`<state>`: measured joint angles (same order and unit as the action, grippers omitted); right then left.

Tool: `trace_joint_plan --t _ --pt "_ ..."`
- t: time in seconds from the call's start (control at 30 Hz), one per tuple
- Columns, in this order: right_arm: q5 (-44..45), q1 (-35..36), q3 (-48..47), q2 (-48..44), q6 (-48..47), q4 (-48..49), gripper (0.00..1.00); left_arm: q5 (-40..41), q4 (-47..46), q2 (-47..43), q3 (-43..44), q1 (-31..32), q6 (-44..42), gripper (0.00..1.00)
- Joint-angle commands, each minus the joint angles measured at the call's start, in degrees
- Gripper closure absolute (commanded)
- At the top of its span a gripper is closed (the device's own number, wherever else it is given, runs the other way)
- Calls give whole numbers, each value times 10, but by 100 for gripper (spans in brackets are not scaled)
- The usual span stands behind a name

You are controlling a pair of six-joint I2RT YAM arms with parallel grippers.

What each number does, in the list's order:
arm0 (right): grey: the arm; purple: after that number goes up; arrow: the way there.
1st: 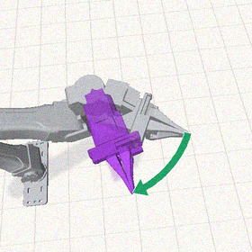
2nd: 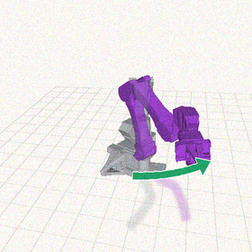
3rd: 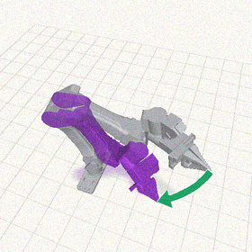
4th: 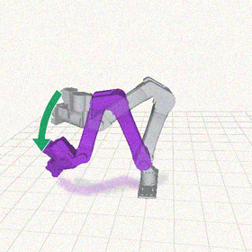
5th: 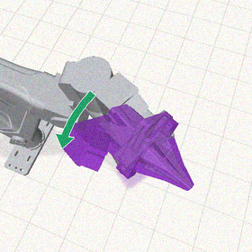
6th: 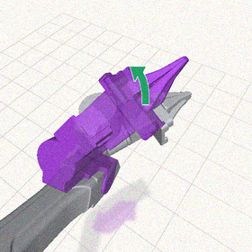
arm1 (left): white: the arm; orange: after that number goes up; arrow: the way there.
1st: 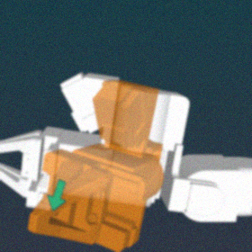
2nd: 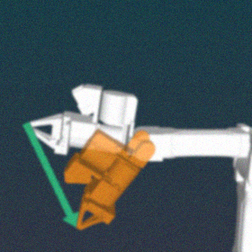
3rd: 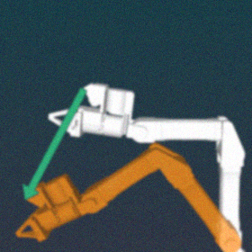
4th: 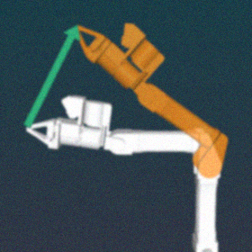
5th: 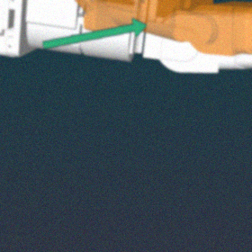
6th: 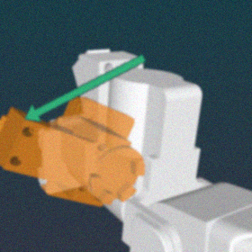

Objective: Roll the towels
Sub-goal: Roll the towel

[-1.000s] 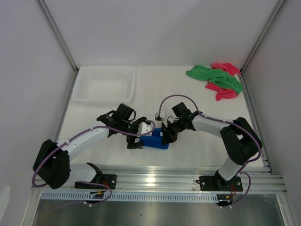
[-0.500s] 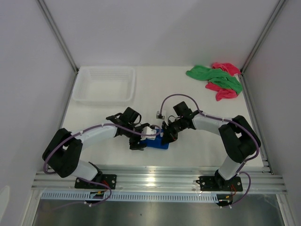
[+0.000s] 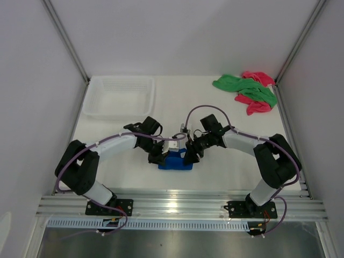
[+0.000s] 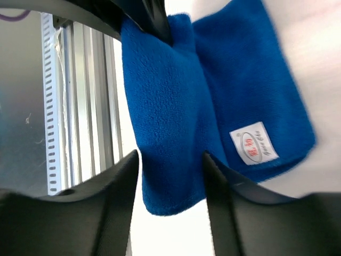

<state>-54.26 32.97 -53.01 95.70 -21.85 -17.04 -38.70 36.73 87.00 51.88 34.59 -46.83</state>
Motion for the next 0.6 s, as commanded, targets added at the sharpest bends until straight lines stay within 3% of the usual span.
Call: trace_joint_plan --t 0.0,0.47,0.53,0.57 --pt "-19 -5 11 -37 9 44 44 -58 59 26 44 -16 35 99" --pt "7 4 13 -8 27 45 43 -97 93 110 86 -83 114 99" --pt "5 5 10 2 31 44 47 -100 94 114 90 -86 120 99" --pt "2 6 8 4 34 44 61 -103 94 119 91 -88 124 99"
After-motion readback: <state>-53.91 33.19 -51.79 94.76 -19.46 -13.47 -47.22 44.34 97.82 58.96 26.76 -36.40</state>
